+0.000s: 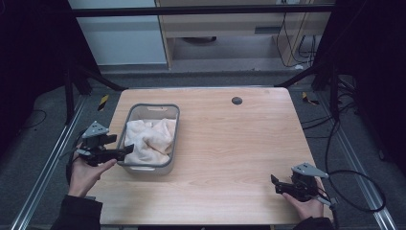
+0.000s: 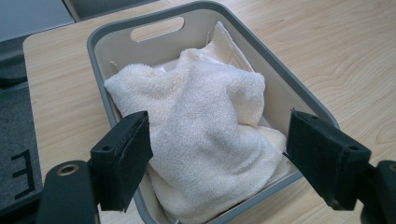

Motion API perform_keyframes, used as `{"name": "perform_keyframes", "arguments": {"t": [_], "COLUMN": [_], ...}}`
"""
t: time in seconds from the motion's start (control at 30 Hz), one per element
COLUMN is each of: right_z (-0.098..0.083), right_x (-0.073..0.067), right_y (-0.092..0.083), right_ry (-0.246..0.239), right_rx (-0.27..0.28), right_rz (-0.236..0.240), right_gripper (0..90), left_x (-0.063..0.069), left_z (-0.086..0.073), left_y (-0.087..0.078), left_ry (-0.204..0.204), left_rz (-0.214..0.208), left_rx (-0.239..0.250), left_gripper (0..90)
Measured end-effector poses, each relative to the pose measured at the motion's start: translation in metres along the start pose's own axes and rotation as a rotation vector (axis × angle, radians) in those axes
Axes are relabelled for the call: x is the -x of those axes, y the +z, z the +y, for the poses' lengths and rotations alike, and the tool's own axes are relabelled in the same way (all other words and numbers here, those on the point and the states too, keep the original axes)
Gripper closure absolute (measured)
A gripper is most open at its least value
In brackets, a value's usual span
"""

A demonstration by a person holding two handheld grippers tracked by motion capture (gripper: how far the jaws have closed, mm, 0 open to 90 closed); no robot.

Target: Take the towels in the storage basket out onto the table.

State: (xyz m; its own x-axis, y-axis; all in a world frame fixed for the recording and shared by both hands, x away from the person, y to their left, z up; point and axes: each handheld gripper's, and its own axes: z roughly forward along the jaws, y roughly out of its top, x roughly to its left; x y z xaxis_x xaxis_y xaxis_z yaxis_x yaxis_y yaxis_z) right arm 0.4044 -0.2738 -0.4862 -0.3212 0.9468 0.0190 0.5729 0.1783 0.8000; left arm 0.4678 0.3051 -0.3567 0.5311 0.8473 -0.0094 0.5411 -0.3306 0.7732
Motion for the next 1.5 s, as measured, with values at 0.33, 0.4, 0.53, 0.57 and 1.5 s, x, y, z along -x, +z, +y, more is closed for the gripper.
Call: {"name": "perform_keyframes", "arguments": {"t": [0.33,0.4,0.53,0.57,1.5], "right_z": [-0.001,-0.001,-0.001,-0.001,-0.001], "right_x": [0.000,0.000,0.000,-0.001,0.000], "right_y": [0.001,0.001,0.002,0.002,0.004], "right_ry": [-0.011,-0.009,-0.010,-0.007,-0.024], "right_rx": [-0.010,-0.015,-0.017,-0.019,-0.039], "right_rz": [0.000,0.000,-0.001,0.003,0.008], "right_gripper": [12.6,12.6,12.5,12.5,12.4], "left_x": [0.008,0.008,0.008,0.008,0.002], "left_z": [0.014,0.018,0.024,0.025,0.042], "left_y": [0.013,0.015,0.020,0.021,0.063], "left_ry": [0.071,0.087,0.092,0.101,0.151], "left_rz": [-0.006,-0.003,-0.005,-0.003,-0.006], "left_rx": [-0.103,-0.118,-0.144,-0.154,-0.330], "left_gripper": [21.2,21.2,21.2,20.9,19.2]}}
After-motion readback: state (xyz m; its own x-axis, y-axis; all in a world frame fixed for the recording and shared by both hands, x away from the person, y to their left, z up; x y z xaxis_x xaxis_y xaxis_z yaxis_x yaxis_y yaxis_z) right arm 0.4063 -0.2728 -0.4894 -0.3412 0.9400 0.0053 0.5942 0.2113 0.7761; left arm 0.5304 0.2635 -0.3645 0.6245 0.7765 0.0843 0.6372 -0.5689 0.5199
